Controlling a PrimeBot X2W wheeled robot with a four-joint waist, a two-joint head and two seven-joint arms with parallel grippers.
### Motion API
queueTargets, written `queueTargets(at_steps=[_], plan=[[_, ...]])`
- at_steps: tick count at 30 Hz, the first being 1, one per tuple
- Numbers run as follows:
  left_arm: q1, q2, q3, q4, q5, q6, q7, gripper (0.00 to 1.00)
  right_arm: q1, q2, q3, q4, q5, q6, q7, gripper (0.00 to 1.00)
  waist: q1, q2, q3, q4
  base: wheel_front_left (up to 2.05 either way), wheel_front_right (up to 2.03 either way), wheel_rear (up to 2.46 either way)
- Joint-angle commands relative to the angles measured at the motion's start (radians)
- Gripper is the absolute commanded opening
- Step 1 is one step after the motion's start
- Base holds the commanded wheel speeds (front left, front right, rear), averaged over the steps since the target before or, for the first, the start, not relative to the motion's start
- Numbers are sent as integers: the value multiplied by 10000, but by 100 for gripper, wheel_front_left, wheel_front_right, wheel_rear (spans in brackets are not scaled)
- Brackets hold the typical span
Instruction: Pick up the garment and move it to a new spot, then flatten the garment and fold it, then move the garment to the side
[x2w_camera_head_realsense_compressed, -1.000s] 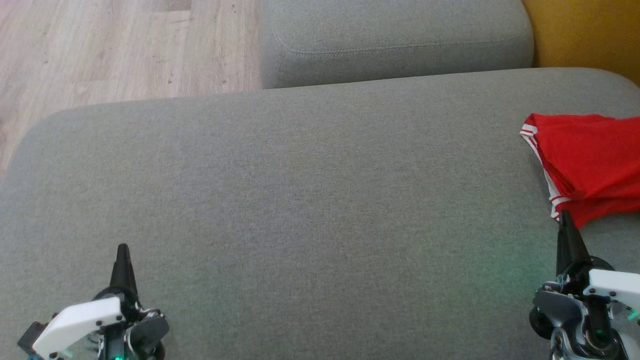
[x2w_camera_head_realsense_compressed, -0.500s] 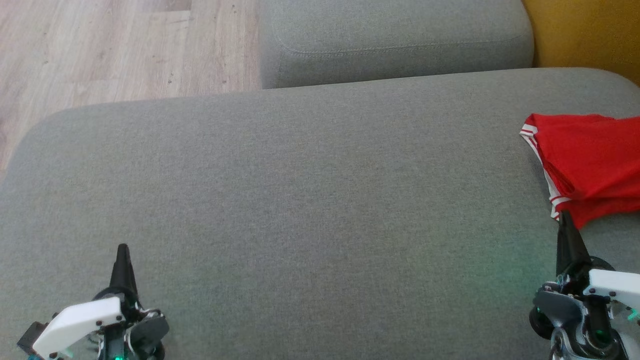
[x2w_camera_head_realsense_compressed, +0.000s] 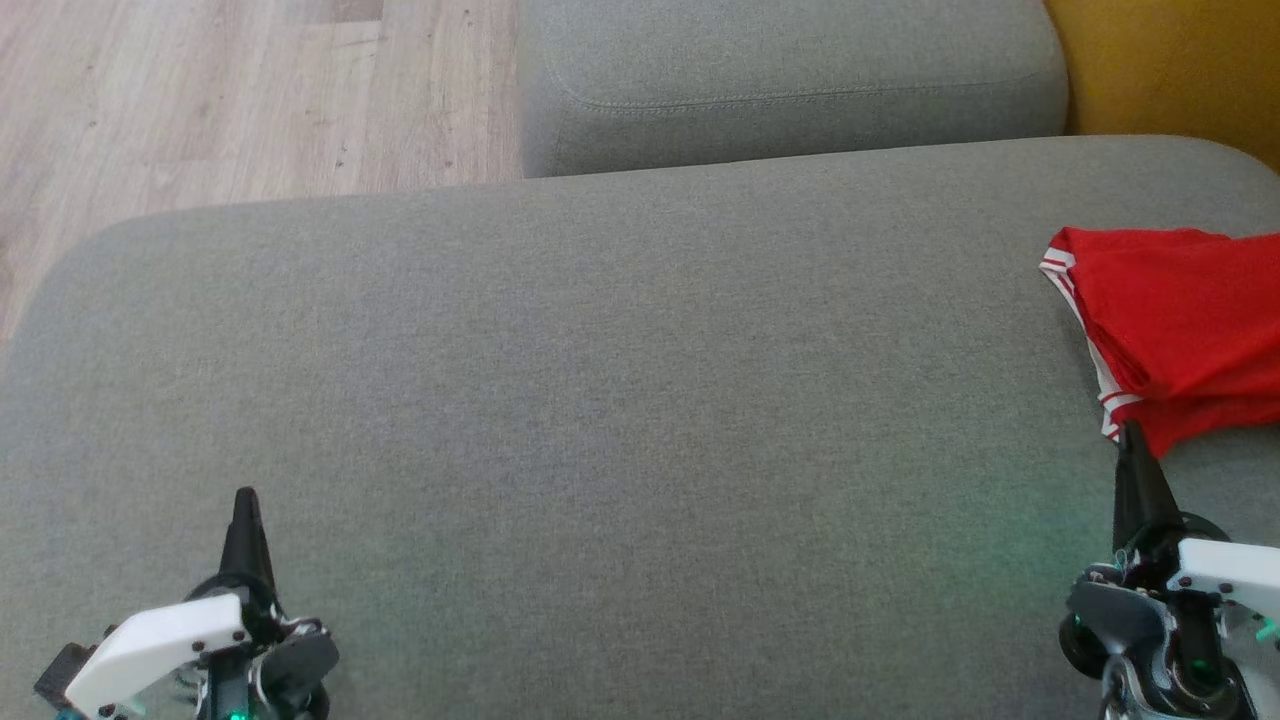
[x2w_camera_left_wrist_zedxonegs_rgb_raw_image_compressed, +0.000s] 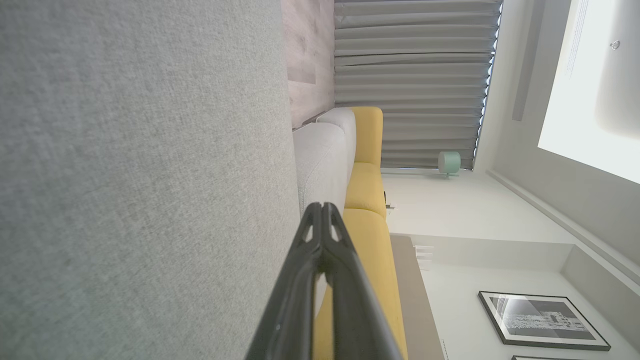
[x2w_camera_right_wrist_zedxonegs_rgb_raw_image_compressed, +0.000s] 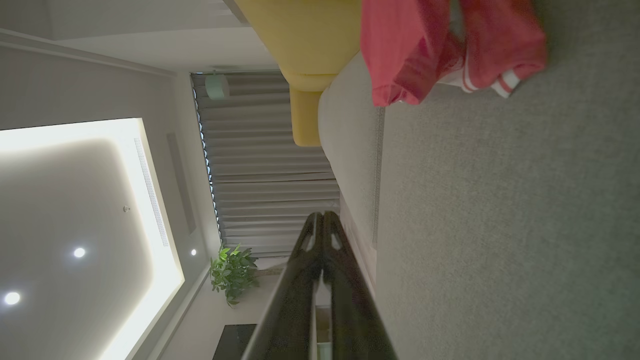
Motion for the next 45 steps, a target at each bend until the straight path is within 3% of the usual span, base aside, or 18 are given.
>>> queueTargets(at_steps=[1,45], plan=[[-512,45,396,-279,101,-69,53,0,-515,-57,200,-312,-79,-7,49,0,0,0,0,0,0,0,0],[-514,27,422,-278,123,-69,74,0,-517,-44,180,-311,-95,-7,65,0,0,0,0,0,0,0,0]])
